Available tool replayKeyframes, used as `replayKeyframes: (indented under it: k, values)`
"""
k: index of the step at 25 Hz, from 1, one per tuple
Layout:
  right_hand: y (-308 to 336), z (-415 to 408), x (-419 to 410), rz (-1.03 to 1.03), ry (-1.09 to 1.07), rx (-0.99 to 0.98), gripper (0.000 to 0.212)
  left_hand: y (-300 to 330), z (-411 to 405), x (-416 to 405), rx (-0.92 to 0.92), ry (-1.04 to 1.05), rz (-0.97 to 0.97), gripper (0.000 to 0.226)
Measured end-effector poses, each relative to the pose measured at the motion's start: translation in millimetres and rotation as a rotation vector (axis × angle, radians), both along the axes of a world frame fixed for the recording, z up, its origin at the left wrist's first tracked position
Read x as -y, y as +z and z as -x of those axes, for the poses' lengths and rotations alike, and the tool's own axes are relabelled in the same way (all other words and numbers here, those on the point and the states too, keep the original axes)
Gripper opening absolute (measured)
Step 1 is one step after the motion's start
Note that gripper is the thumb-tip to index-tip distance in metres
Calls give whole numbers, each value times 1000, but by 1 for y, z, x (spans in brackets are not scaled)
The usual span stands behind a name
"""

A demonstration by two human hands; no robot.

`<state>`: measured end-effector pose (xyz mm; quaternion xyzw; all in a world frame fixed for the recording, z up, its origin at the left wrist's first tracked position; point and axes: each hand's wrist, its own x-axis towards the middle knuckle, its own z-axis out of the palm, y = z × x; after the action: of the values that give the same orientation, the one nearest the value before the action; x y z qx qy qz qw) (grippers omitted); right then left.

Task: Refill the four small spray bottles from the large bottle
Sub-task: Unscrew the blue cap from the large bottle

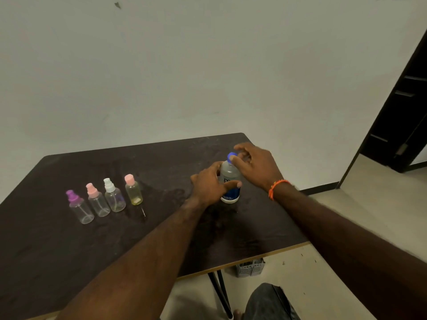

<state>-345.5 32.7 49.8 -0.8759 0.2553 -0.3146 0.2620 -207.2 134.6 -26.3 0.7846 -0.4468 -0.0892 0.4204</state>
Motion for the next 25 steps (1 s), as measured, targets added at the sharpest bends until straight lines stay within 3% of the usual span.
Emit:
replayKeyframes:
  k: [2, 7, 11, 16, 19, 23, 25]
  values:
    - [18, -13, 2, 125, 18, -127, 32, 1, 1, -1, -13, -17, -5, 87]
    - [34, -23, 4, 134, 85, -311, 19, 8, 6, -5, 30, 10, -25, 73]
    - [38, -15, 2, 118, 222, -409, 48, 10, 7, -6, -7, -1, -32, 73]
    - [26, -20, 6, 158, 14, -382, 37, 12, 10, -4, 20, 25, -49, 71]
    - [25, -22, 6, 195, 100, -417, 28, 12, 8, -5, 12, 29, -45, 70]
    - [27, -14, 5, 79, 252, -376, 56, 11, 6, -5, -11, 22, -51, 71]
    - [24, -15, 7, 119, 152, -306, 46, 12, 6, -4, -4, 20, -54, 71]
